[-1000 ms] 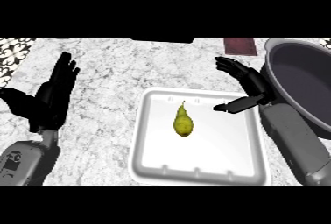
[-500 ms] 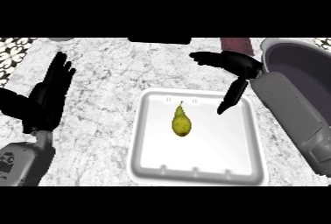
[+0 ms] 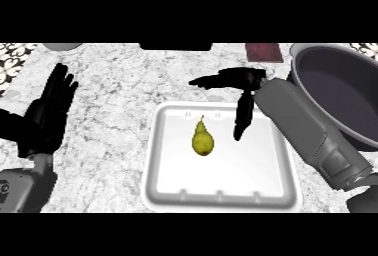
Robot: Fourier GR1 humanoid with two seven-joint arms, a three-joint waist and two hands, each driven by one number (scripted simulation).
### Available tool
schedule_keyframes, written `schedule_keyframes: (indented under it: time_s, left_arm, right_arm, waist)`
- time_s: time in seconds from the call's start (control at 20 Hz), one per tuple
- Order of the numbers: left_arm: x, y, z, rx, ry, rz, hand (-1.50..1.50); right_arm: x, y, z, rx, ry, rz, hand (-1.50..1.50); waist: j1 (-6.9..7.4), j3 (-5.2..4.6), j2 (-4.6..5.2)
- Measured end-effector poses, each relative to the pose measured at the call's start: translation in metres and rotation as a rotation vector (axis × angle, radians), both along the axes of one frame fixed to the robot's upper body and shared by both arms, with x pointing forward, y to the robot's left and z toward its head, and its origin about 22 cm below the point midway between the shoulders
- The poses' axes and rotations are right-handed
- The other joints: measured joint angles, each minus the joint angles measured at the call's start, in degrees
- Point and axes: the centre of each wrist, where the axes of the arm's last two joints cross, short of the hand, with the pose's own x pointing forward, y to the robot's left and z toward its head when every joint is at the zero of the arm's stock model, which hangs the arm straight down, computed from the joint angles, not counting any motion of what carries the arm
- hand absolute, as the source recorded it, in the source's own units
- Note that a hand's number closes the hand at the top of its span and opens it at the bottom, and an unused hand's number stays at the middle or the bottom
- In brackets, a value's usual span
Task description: Pick the pear from the tray and place it in the pot
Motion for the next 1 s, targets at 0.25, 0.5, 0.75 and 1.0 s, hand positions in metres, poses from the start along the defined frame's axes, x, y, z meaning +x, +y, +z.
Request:
schedule_keyframes:
  time_s: [0.25, 0.5, 0.75, 1.0]
  left_arm:
    - [-0.008, 0.004, -0.004, -0.007, 0.004, 0.009, 0.00]
    - [-0.012, 0.003, 0.005, -0.007, 0.009, 0.014, 0.00]
    - [-0.010, 0.001, 0.004, -0.006, 0.005, 0.021, 0.00]
    - [-0.009, 0.003, 0.000, 0.003, 0.008, 0.017, 0.00]
  right_arm:
    - [-0.007, 0.022, -0.016, -0.026, 0.024, 0.024, -1.50]
    - [-0.011, 0.034, -0.023, -0.073, 0.028, 0.037, -1.50]
    - [-0.018, 0.034, -0.039, -0.146, 0.005, 0.021, -1.50]
    - [-0.023, 0.036, -0.050, -0.160, 0.006, 0.023, -1.50]
  waist:
    - [-0.55, 0.00, -0.15]
    - [-0.83, 0.01, -0.22]
    - [-1.05, 0.01, -0.23]
    - [-1.09, 0.01, -0.21]
